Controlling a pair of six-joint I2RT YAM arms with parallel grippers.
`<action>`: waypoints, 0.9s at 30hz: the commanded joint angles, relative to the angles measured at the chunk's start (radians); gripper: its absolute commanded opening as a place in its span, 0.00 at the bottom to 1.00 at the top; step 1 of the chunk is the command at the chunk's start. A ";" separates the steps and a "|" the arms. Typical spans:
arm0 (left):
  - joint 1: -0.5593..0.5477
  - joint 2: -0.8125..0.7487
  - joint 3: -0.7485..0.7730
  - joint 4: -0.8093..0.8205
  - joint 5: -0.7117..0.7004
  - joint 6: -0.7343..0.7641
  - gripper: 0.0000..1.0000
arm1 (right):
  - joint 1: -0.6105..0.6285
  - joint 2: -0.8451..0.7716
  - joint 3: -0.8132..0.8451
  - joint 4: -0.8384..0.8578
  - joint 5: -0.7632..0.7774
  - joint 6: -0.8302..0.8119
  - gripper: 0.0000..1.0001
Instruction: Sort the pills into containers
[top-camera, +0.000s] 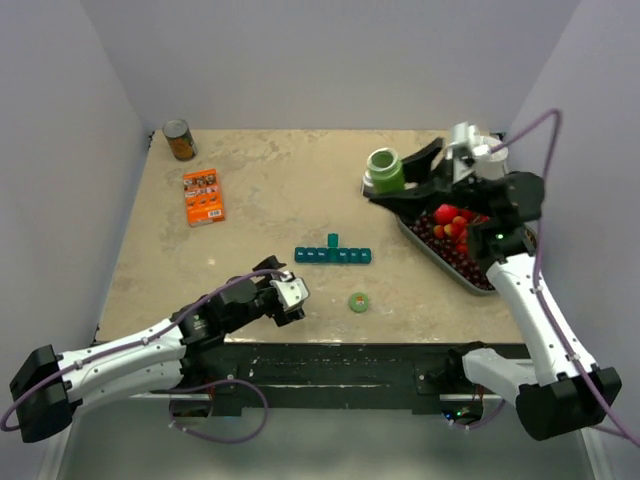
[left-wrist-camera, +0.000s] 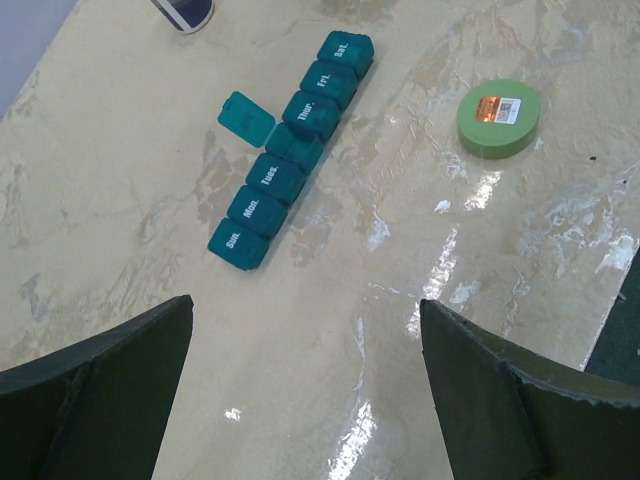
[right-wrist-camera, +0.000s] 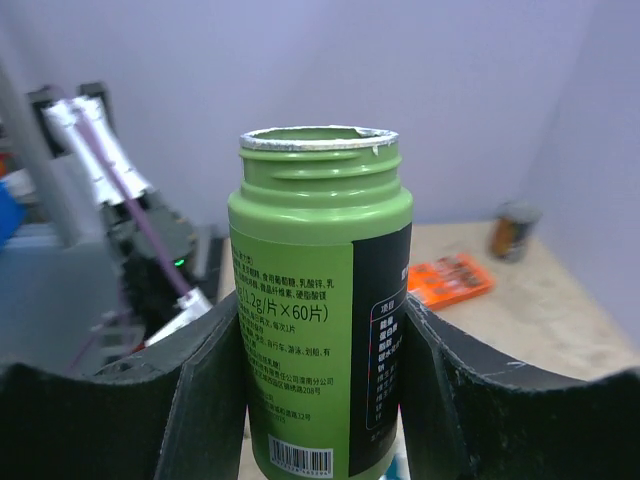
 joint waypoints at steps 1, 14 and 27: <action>0.003 0.014 -0.007 0.088 0.019 0.067 0.99 | -0.236 -0.002 0.074 0.370 0.044 0.299 0.00; 0.184 0.314 0.077 0.179 0.192 0.336 0.98 | -0.191 -0.133 -0.157 -0.191 -0.145 -0.302 0.00; 0.385 0.724 0.364 0.093 0.480 0.413 0.91 | -0.185 0.012 -0.068 -0.850 -0.115 -0.923 0.00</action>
